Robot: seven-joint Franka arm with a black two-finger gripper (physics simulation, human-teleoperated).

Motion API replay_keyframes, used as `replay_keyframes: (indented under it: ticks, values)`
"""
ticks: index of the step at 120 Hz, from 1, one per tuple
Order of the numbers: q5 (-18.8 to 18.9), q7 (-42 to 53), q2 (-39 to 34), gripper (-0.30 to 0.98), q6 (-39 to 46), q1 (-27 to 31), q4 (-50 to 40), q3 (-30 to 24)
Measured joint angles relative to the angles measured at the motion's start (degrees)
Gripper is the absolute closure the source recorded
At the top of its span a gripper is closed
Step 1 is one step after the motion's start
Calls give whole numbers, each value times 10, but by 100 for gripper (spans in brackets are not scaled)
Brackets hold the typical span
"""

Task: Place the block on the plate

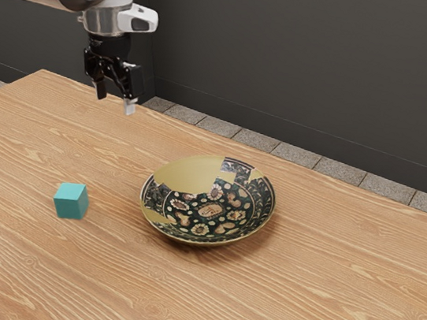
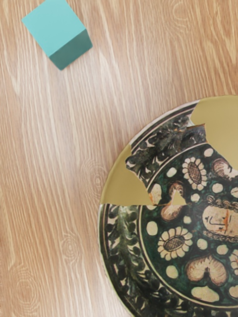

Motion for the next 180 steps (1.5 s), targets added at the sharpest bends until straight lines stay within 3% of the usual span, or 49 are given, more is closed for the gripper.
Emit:
replay_keyframes:
  ticks: [12, 36, 68, 96, 124, 180]
  values:
    - [0, 7, -9, 0, 2, 2, -14, 0]
    - [2, 5, -67, 0, 61, 6, -161, 5]
    - [3, -91, 9, 0, 134, 46, -184, 21]
    - [11, -182, 90, 0, 251, 70, -191, 51]
    - [40, -245, 80, 0, 362, 106, -284, 44]
    - [55, -315, 114, 0, 471, 144, -315, 13]
